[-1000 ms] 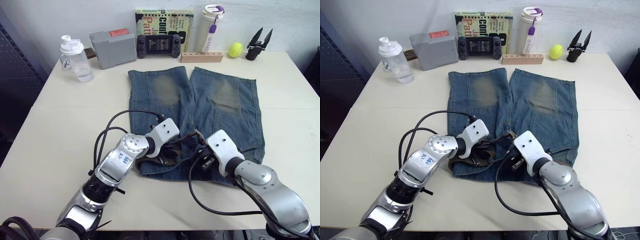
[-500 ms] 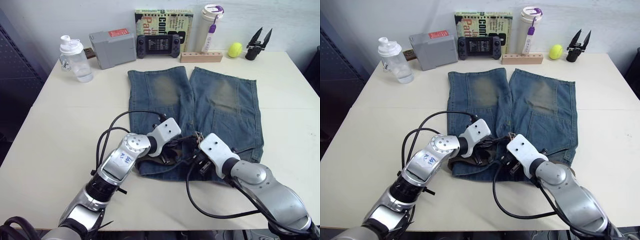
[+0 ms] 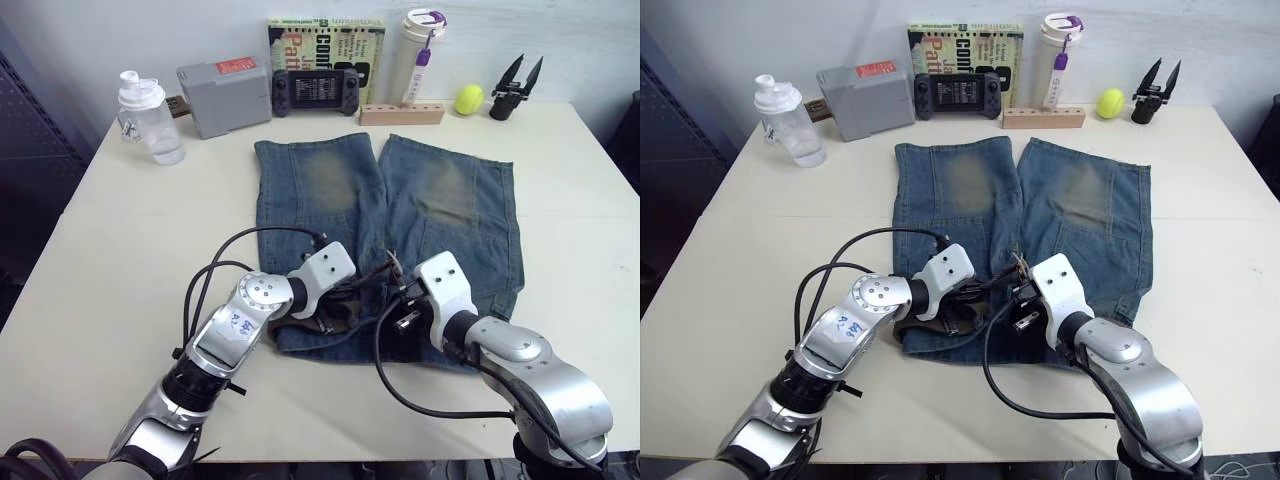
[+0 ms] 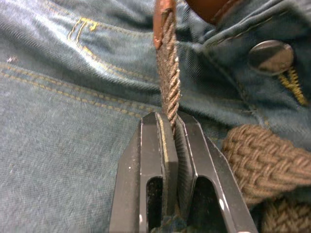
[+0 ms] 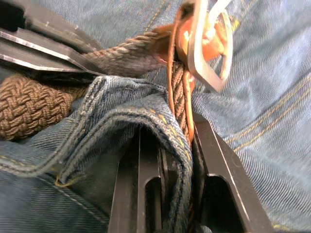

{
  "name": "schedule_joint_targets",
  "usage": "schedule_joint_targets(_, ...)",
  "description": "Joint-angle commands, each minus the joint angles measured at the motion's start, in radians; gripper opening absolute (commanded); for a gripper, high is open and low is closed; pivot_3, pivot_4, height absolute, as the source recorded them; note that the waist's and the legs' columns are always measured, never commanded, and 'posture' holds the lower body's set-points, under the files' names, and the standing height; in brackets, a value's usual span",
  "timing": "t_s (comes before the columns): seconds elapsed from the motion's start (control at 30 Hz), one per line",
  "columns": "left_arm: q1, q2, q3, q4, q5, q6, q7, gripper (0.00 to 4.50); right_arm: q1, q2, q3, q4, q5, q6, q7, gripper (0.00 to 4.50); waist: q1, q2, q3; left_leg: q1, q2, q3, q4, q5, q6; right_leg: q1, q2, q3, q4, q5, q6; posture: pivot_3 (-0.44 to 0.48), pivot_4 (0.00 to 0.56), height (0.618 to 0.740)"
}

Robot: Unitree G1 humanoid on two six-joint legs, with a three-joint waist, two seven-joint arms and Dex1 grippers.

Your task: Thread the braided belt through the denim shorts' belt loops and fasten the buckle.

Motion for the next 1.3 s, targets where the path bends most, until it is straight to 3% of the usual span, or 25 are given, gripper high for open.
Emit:
schedule_joint_targets(0.03, 0.028, 0.010, 0.001, -0.028, -0.011, 0.030, -0.007, 0.00, 0.001, 0.044, -0.050, -0.011, 0.056, 0.025, 0.008, 0.03, -0.001, 0.000, 0.000, 0.000, 0.000, 0.000, 0.000, 0.000, 0.000, 0.000, 0.000, 0.000, 0.000, 0.000, 0.000, 0.000, 0.150, 0.731)
schedule_joint_targets(0.43, 0.021, 0.068, -0.028, -0.052, 0.054, 0.041, 0.031, 0.00, -0.035, 0.074, -0.103, 0.012, 0.093, 0.061, -0.023, 0.03, -0.007, 0.001, 0.000, 0.001, 0.000, 0.000, -0.001, 0.000, 0.000, 0.000, 0.000, 0.001, 0.001, 0.000, -0.001, 0.000, 0.150, 0.731)
schedule_joint_targets(0.87, 0.007, 0.148, -0.035, -0.152, 0.111, 0.105, 0.052, 0.00, -0.021, -0.028, 0.019, -0.008, 0.045, 0.002, -0.096, 0.03, -0.019, 0.001, 0.000, 0.001, 0.000, 0.000, -0.002, 0.000, -0.001, -0.002, 0.000, 0.003, 0.002, 0.000, -0.001, 0.000, 0.150, 0.731)
schedule_joint_targets(1.3, -0.001, 0.183, -0.085, -0.191, 0.108, 0.106, 0.021, 0.00, -0.035, -0.032, 0.108, -0.029, 0.024, -0.013, -0.157, 0.03, -0.020, 0.001, 0.000, -0.002, 0.000, 0.001, -0.002, 0.000, -0.001, -0.011, 0.001, 0.008, 0.006, -0.001, -0.001, 0.000, 0.150, 0.731)
